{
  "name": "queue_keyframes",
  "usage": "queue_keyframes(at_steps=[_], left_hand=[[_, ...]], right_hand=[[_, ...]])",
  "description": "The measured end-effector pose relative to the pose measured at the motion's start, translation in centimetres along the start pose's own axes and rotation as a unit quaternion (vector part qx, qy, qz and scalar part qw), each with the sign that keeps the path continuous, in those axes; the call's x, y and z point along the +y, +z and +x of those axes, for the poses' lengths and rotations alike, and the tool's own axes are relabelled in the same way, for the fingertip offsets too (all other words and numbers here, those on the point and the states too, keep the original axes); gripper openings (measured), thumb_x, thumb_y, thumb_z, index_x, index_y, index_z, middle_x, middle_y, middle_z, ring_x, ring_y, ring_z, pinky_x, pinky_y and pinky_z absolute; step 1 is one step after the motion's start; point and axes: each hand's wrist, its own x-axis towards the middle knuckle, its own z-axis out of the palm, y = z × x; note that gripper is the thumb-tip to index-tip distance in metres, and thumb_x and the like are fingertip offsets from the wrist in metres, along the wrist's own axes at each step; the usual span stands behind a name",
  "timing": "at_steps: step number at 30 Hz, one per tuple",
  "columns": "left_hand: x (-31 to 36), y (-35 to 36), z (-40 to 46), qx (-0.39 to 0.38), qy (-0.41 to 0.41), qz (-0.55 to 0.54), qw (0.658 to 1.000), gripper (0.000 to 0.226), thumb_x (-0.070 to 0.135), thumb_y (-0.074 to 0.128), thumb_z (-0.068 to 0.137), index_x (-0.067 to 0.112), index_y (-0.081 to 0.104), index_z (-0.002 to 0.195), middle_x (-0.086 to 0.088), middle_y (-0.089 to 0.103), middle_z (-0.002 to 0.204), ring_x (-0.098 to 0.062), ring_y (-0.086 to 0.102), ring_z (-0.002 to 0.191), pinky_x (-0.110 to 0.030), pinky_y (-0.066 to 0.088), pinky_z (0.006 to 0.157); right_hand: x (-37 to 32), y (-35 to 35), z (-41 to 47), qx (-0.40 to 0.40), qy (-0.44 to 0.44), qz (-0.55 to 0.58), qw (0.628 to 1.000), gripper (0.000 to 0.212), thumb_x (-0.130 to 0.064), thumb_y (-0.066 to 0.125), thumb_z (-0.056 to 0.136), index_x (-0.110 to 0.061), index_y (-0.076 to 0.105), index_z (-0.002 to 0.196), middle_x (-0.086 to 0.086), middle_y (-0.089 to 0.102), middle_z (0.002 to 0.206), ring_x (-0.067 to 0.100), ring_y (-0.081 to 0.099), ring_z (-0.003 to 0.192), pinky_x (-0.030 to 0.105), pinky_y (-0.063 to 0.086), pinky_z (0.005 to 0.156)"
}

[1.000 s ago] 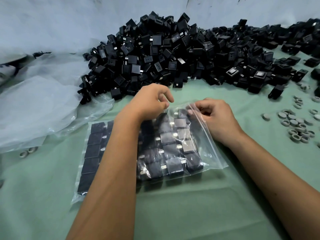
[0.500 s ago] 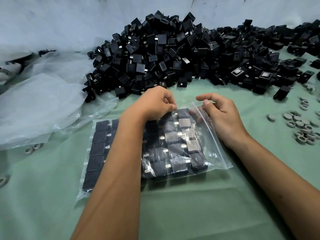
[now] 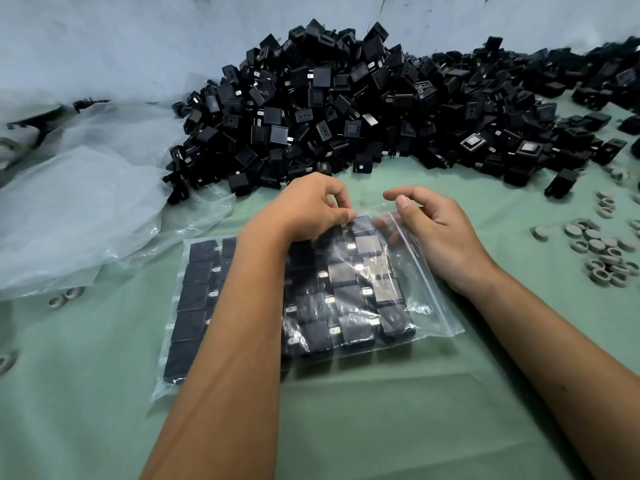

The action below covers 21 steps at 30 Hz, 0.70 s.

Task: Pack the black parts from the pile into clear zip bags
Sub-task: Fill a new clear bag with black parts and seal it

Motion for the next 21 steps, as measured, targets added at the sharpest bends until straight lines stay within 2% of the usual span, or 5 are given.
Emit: queue_keyframes(at_steps=[3,6,8,18,21], left_hand=[[-0.05,0.02,0.05,0.000,-0.005,0.001,1.000,0.016,0.032,0.076,0.092,0.018,0.072,0.088,-0.001,0.075,0.083,-0.013,0.066,0.072,-0.028,0.051,0.067],[-0.10,0.05,0.08,-0.001,-0.007,0.000,1.000,0.015,0.031,0.078,0.091,0.018,0.072,0.087,0.000,0.076,0.081,-0.012,0.067,0.070,-0.030,0.054,0.069],[-0.15,0.02,0.11,-0.001,-0.007,-0.003,1.000,0.015,0.030,0.079,0.090,0.018,0.072,0.085,0.001,0.076,0.077,-0.009,0.067,0.066,-0.029,0.054,0.067],[-0.29,0.09,0.31,0.001,-0.002,0.008,1.000,0.013,0.028,0.079,0.091,0.020,0.072,0.084,0.006,0.071,0.070,0.000,0.062,0.054,-0.022,0.044,0.059],[-0.32,0.10,0.39,0.003,-0.002,0.010,1.000,0.011,0.029,0.079,0.090,0.022,0.072,0.085,0.007,0.072,0.071,0.000,0.063,0.058,-0.023,0.046,0.061]], right_hand=[[-0.02,0.06,-0.10,0.007,-0.010,-0.004,1.000,0.025,-0.032,0.051,0.109,-0.025,0.068,0.125,0.004,0.078,0.098,0.025,0.074,0.094,0.047,0.059,0.090],[0.17,0.11,-0.12,0.047,-0.026,-0.012,0.998,0.018,-0.027,0.055,0.107,-0.023,0.072,0.113,-0.013,0.075,0.076,0.005,0.072,0.068,0.019,0.055,0.062],[0.28,0.21,-0.10,0.062,-0.026,-0.013,0.998,0.016,-0.022,0.058,0.105,-0.020,0.074,0.106,-0.020,0.073,0.071,-0.004,0.068,0.062,0.007,0.045,0.054],[-0.55,0.14,-0.55,-0.002,0.007,0.037,0.999,0.019,-0.018,0.052,0.108,-0.020,0.070,0.115,0.004,0.078,0.076,0.021,0.075,0.061,0.022,0.056,0.055],[-0.44,-0.26,-0.38,0.015,0.001,0.008,1.000,0.018,-0.021,0.053,0.108,-0.022,0.071,0.113,-0.004,0.077,0.071,0.018,0.074,0.060,0.019,0.053,0.056]])
